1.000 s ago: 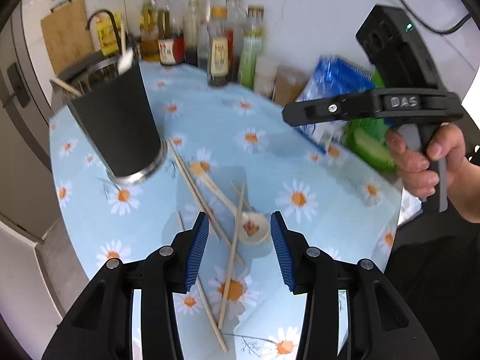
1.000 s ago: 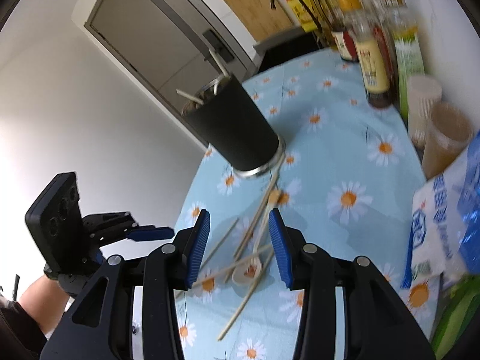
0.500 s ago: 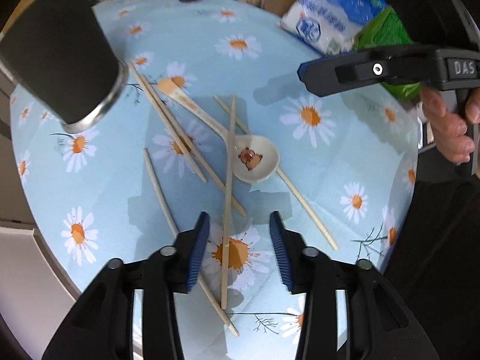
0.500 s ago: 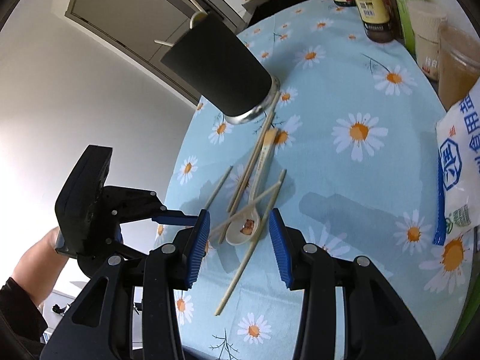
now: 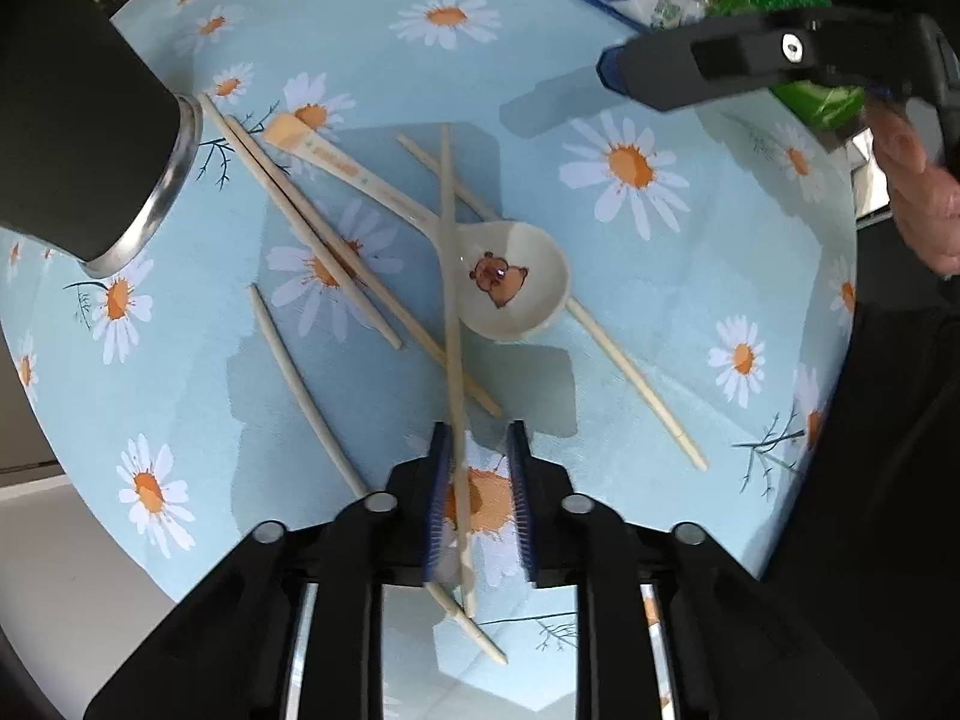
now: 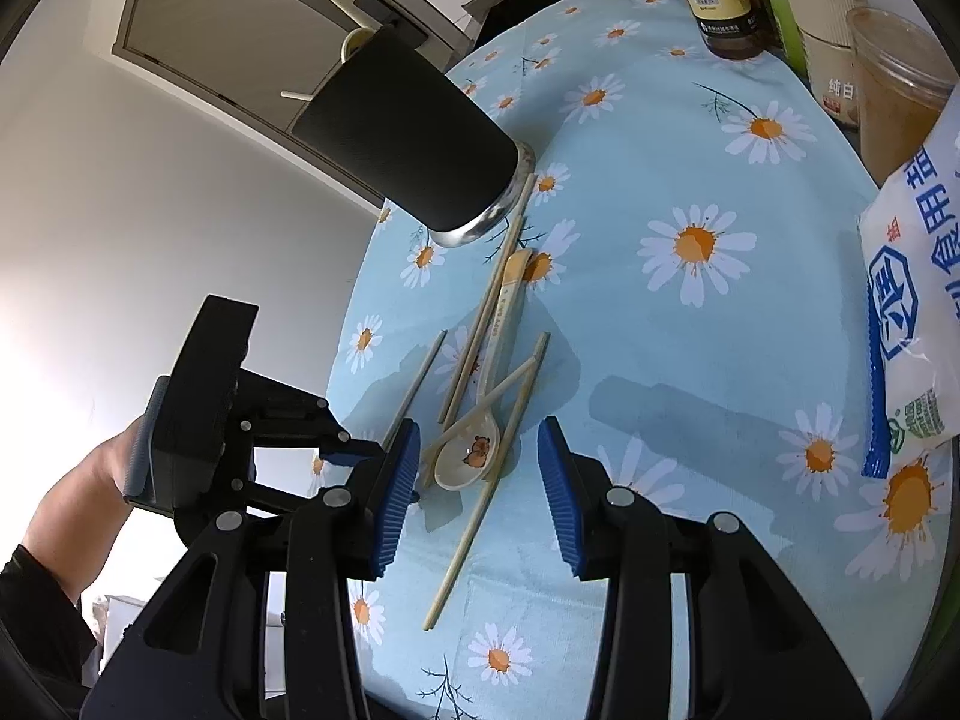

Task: Organize utensils
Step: 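Lower the left gripper onto a wooden chopstick and close on it, then grasp the capybara spoon's handle with the right gripper while the left holds the chopstick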

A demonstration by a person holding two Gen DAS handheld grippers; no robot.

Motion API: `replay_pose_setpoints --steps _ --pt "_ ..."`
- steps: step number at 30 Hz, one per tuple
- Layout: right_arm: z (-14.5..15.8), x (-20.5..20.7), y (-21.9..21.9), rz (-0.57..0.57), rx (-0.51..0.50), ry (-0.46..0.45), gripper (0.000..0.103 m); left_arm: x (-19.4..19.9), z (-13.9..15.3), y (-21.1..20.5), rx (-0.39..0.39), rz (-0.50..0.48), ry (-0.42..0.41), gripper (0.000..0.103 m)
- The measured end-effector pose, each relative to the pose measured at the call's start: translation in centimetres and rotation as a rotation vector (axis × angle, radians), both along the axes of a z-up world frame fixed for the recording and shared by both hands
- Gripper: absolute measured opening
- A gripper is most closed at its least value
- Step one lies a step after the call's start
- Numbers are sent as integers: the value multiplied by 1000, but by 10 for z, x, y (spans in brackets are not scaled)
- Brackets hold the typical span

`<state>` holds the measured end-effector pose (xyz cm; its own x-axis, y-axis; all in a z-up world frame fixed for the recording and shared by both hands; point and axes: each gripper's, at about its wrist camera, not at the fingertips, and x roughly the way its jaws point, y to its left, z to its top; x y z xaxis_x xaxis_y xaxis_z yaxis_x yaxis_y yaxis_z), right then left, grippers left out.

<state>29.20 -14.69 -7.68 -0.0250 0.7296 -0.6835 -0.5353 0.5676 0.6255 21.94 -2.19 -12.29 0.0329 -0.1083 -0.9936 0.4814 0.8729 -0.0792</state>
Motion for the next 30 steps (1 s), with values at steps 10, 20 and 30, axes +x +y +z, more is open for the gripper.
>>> replay_pose_setpoints --steps 10,20,30 --pt "-1 4 7 10 -14 0 42 0 -2 5 -19 34 -10 4" --pt "5 16 17 23 12 37 42 -1 19 20 -110 113 -52 4" --pt "3 33 28 38 52 132 41 -23 47 40 -239 307 -150 4"
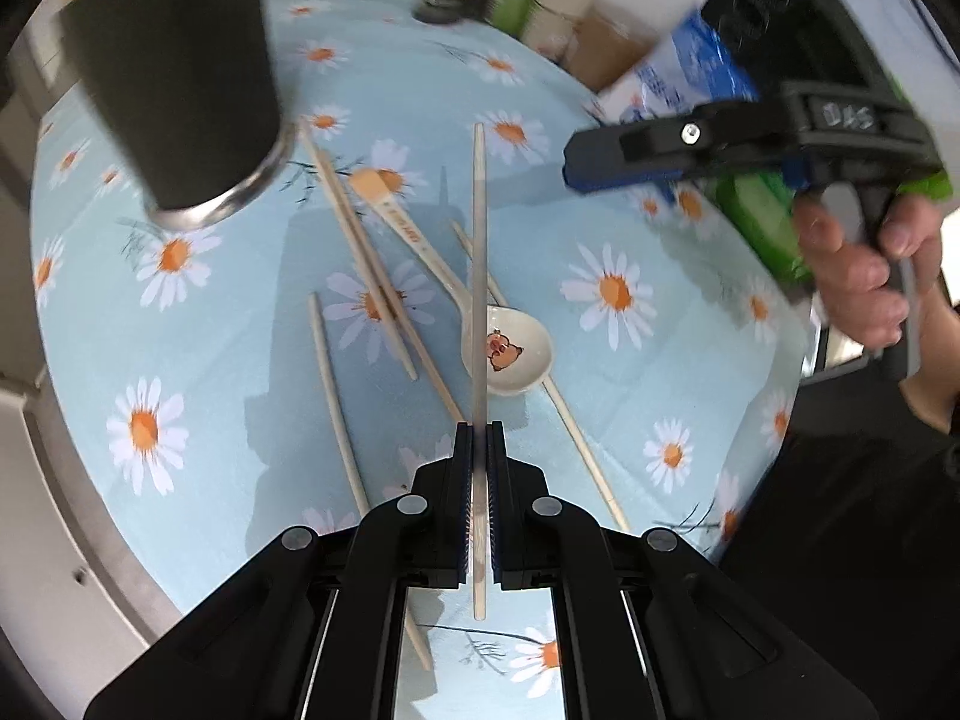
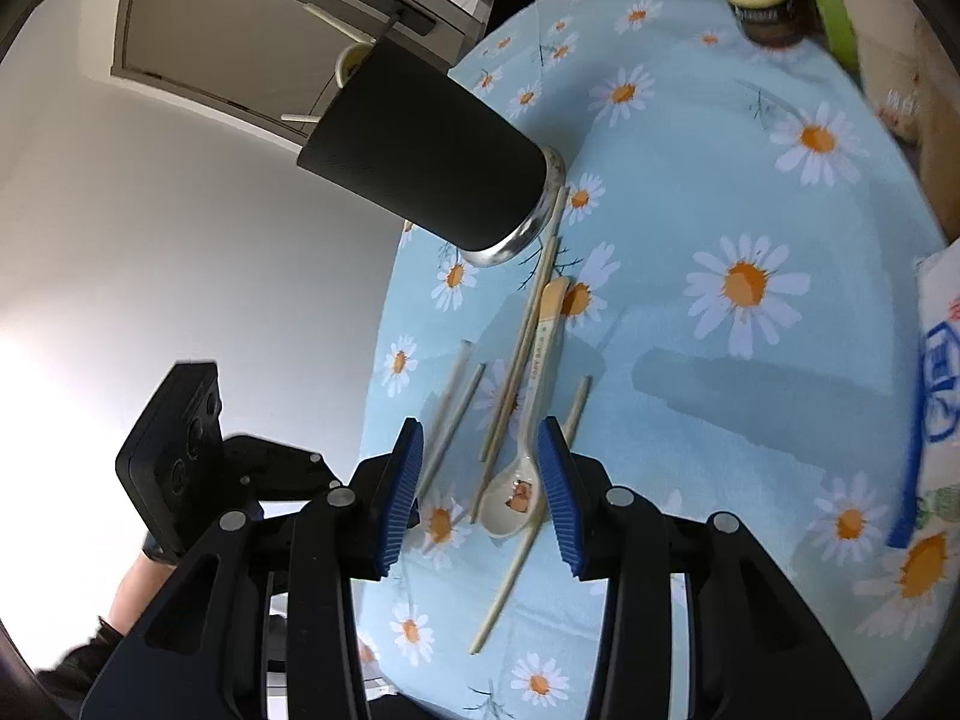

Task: Organize utensils
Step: 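Grasp the capybara spoon's handle with the right gripper while the left holds the chopstick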

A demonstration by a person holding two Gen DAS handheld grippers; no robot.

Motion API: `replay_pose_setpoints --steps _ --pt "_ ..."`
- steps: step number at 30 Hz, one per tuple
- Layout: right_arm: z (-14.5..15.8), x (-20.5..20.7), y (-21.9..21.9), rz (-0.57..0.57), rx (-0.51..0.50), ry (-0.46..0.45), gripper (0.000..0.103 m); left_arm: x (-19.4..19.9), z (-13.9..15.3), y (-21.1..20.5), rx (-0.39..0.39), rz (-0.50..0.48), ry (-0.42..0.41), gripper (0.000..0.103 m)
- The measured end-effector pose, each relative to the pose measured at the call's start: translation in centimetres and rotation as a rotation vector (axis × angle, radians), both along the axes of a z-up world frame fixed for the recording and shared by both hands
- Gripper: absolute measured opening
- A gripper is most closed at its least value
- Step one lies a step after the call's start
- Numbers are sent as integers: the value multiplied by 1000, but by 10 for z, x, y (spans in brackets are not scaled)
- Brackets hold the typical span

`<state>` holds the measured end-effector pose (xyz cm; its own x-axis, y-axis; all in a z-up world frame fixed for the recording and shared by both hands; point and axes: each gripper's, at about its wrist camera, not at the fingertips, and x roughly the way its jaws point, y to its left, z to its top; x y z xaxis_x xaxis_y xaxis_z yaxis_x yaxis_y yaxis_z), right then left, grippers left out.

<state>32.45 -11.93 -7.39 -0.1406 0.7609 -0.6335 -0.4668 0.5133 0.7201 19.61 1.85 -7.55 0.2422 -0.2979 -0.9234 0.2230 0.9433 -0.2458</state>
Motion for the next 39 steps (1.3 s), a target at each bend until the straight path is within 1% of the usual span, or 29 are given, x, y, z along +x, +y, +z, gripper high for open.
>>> replay_pose_setpoints --steps 5,7,9,11,13,16,18,23,28,30,34,36,39 --pt "-19 8 14 22 6 92 41 -19 3 14 -82 120 -45 4" --pt "-27 10 21 32 -4 110 39 -27 3 17 -106 156 -62 4" --pt "-35 12 32 52 -26 115 37 -32 0 18 -137 190 -74 4" --pt "-39 14 38 67 -54 93 33 -38 -1 19 -160 219 -88 4" --pt "-45 17 44 72 -78 99 33 -45 -4 19 -171 250 -103 4" --pt "-48 19 50 87 -103 78 32 -52 -8 21 -202 291 -126 4" --pt "-52 21 54 92 -128 72 31 -55 -10 21 -211 304 -134 4" --pt "-53 22 60 107 -134 71 30 -59 -13 19 -240 318 -147 4" --pt "-54 21 68 127 -141 69 29 -61 -14 19 -250 321 -150 4" --pt "-55 21 74 134 -148 68 25 -61 -14 20 -252 321 -149 4" --pt "-58 23 78 136 -151 87 19 -62 -14 20 -255 321 -147 4" --pt "-60 23 80 136 -158 87 12 -63 -15 21 -257 322 -146 4" --pt "-62 26 78 130 -147 112 10 -63 -16 21 -263 324 -145 4"
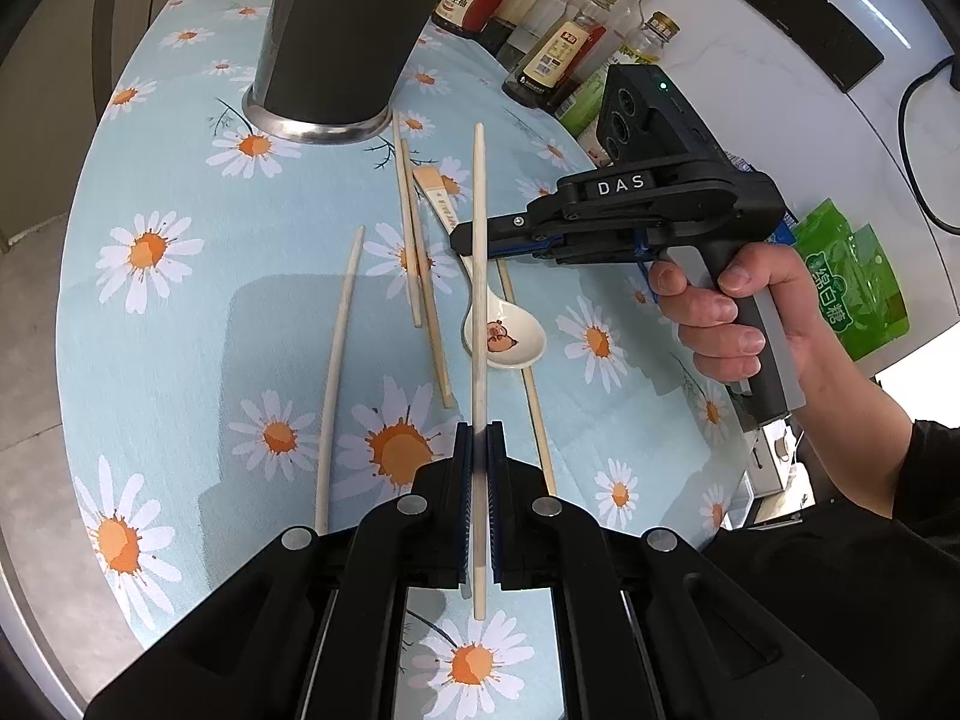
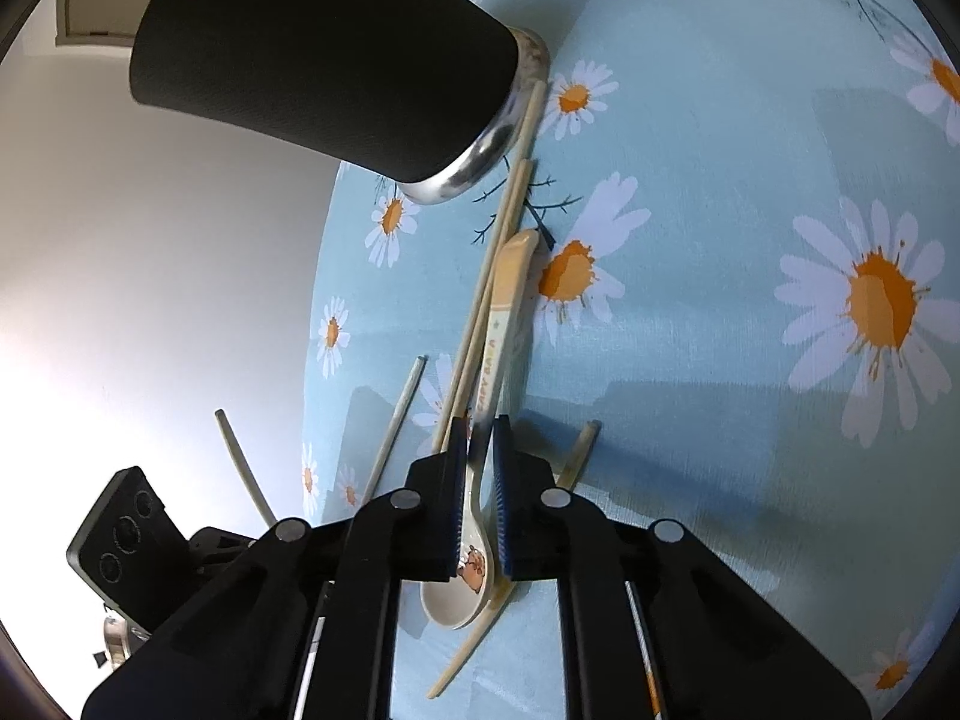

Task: Organize utensils
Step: 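Grasp the capybara spoon's handle with the right gripper while the left holds the chopstick, then lift the chopstick and capybara spoon and carry both over the black cup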

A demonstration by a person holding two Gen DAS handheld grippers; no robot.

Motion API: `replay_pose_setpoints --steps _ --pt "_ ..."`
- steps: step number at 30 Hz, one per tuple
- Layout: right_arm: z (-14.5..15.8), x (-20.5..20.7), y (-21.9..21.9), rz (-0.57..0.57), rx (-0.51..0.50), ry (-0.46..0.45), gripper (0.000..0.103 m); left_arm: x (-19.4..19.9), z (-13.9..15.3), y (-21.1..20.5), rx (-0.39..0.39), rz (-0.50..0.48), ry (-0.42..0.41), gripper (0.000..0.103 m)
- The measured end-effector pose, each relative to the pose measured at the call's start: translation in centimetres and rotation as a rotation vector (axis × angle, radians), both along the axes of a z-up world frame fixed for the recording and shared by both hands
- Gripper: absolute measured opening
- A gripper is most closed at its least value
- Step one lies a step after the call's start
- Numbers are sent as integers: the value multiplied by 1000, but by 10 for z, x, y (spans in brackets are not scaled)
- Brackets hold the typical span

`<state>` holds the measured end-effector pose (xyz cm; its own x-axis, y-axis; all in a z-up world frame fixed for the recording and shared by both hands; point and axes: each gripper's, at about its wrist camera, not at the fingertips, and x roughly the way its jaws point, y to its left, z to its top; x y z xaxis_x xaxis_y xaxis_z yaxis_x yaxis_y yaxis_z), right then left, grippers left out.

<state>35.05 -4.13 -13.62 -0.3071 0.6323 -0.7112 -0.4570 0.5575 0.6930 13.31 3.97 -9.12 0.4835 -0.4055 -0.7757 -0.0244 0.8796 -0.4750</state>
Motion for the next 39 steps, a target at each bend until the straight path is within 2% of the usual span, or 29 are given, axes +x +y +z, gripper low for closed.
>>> replay_pose_setpoints --steps 6,13,25,28,31,39 --pt "5 0 -7 -2 23 8 7 1 -1 1 -6 -6 1 4" --pt "23 -6 -16 -18 54 -16 6 4 5 11 -35 0 -20 4" --pt "60 -18 -57 -96 147 -83 5 21 25 21 -49 -30 -71 4" --pt "78 -18 -72 -101 162 -120 5 25 36 26 -48 -16 -107 4" --pt "87 -34 -56 -100 179 -160 5 27 45 32 -48 6 -142 4" --pt "130 -38 -42 -104 239 -288 5 40 69 48 -37 68 -271 4"
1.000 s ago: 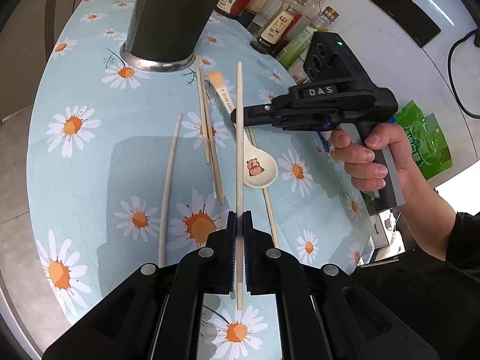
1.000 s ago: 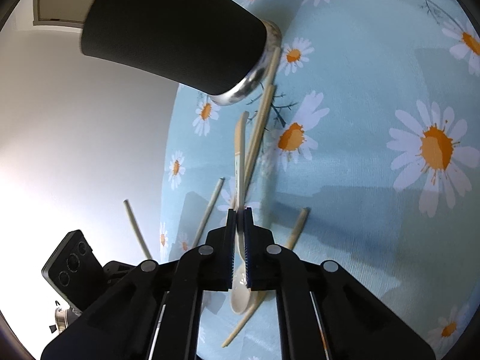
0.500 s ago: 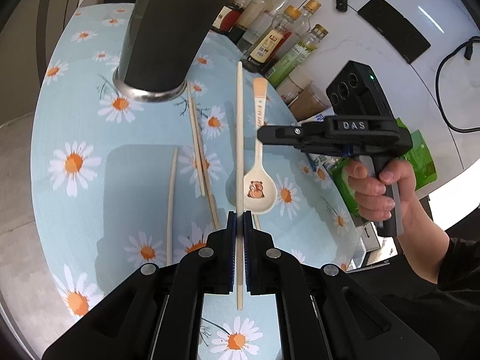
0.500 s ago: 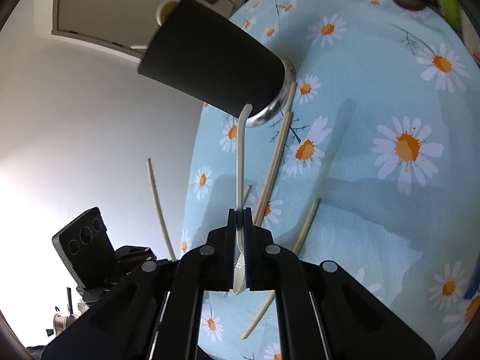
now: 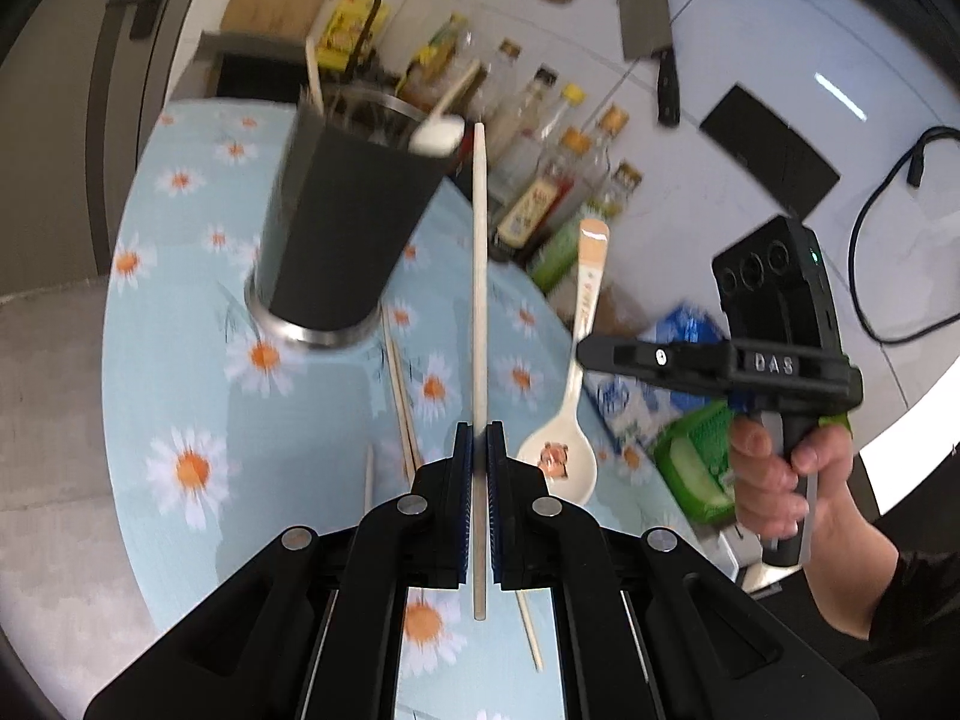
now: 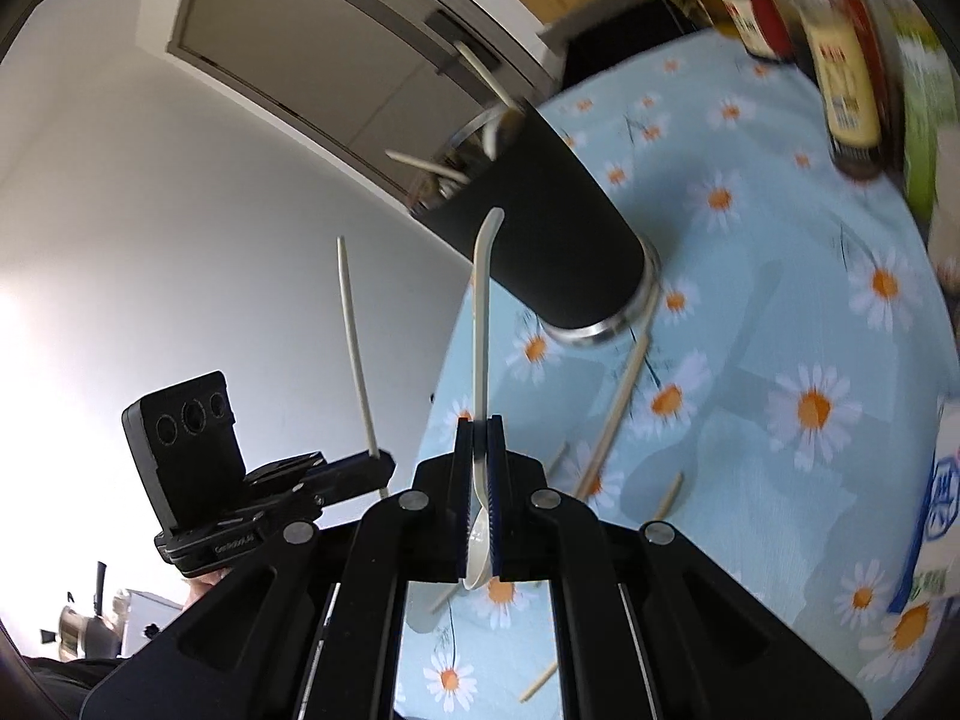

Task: Organize utensils
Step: 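Lift the chopstick and capybara spoon and carry both over the black cup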

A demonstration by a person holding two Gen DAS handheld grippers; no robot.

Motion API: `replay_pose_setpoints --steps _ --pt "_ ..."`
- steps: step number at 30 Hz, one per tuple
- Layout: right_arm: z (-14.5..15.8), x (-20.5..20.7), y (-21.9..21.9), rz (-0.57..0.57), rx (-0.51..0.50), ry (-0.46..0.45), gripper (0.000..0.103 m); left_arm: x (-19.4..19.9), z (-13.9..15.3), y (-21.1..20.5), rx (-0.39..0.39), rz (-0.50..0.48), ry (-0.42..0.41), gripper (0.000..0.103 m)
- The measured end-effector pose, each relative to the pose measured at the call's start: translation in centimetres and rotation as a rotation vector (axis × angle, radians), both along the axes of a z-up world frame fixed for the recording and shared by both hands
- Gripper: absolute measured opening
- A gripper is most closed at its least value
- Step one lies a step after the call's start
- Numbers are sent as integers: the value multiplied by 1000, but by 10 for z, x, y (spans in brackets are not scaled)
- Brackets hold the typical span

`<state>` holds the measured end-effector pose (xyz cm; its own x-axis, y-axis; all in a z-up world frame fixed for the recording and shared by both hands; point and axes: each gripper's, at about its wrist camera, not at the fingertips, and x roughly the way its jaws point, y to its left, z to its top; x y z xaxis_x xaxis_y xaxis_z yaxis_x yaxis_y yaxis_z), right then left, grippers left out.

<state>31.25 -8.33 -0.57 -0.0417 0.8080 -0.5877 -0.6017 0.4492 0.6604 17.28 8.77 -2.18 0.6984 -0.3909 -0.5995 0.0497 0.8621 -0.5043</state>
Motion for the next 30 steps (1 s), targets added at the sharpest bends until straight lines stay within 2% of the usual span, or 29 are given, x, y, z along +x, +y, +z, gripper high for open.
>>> replay_pose_setpoints --steps 4,9,23,30 --pt "16 3 11 -13 30 -67 5 9 15 8 29 33 -83 4" --pt "32 13 26 -24 49 -132 5 19 28 22 51 92 -143 4" --pt "88 31 61 -68 82 -299 5 49 76 48 97 101 -298 4" --pt "107 48 82 -97 93 -333 5 70 91 65 97 141 -374 4"
